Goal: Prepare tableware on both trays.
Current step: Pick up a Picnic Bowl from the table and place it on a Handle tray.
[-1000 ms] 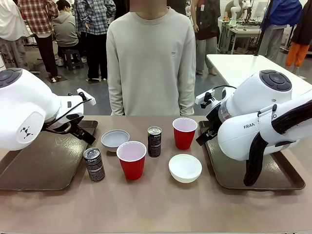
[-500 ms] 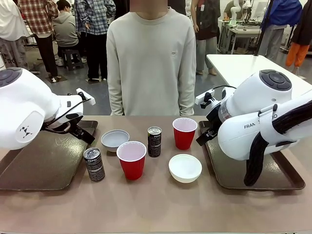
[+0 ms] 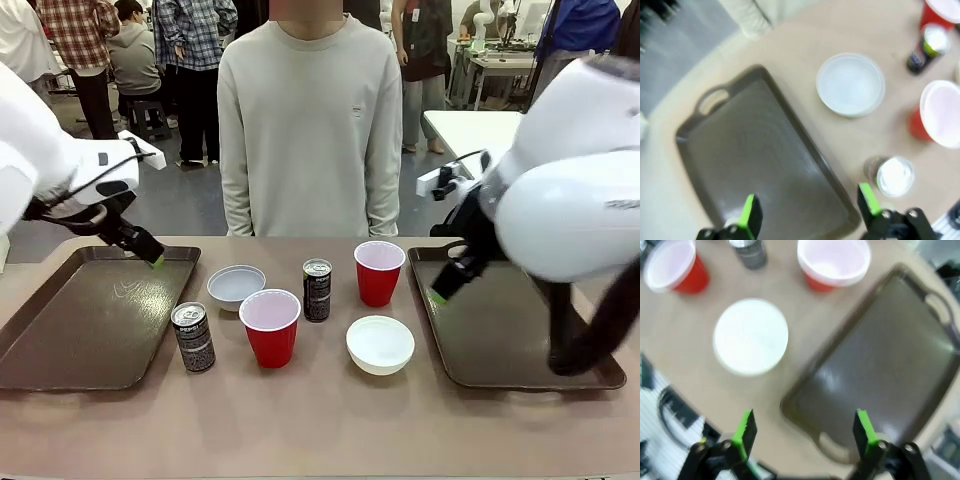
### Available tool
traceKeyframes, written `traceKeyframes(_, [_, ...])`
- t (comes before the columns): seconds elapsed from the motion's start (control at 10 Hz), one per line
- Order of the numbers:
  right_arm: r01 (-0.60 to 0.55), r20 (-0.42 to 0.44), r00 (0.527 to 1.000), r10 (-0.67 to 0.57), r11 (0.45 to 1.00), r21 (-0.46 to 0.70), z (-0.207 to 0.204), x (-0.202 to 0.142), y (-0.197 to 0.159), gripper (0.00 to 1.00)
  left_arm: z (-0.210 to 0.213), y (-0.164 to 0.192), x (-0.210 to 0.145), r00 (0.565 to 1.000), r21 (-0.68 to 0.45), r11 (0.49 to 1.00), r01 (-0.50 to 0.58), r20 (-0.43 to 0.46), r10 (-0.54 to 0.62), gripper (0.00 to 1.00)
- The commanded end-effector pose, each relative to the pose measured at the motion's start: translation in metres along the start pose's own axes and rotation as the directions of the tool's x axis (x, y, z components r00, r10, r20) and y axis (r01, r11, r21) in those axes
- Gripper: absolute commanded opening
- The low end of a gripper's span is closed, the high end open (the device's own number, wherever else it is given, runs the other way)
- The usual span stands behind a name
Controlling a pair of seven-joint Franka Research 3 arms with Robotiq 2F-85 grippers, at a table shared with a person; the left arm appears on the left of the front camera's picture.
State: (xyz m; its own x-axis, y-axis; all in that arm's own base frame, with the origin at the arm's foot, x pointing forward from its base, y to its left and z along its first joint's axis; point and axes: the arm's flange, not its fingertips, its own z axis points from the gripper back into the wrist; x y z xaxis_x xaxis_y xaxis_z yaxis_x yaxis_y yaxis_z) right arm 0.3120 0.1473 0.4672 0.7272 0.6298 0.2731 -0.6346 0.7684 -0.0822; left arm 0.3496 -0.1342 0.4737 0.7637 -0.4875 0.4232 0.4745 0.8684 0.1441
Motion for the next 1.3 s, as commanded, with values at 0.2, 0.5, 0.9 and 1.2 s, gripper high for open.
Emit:
traceKeyframes(0.2, [0.134,-0.170,0.977,-0.131,0.991,0.010,-0.004,-0.059,-0.018,1.00,0.014,0.003,-0.074,0.986,-0.108,0.992,-0.059,-0.162,0.041,1.00])
traceKeyframes(0.5, [0.074,-0.154,0.986,-0.070,0.997,0.023,0.015,-0.038,-0.010,1.00,0.024,0.001,-0.035,0.984,-0.140,0.989,-0.046,-0.177,0.020,1.00])
traceKeyframes(0.9, [0.326,-0.014,0.927,-0.375,0.784,0.528,0.069,-0.056,-0.089,1.00,0.073,0.078,-0.038,0.962,-0.619,0.750,-0.232,-0.031,0.272,1.00])
traceKeyframes(1.2, [0.485,-0.011,0.732,-0.682,0.509,0.711,0.095,-0.117,-0.169,1.00,0.073,0.156,-0.077,0.896,-0.762,0.552,-0.339,-0.083,0.436,1.00])
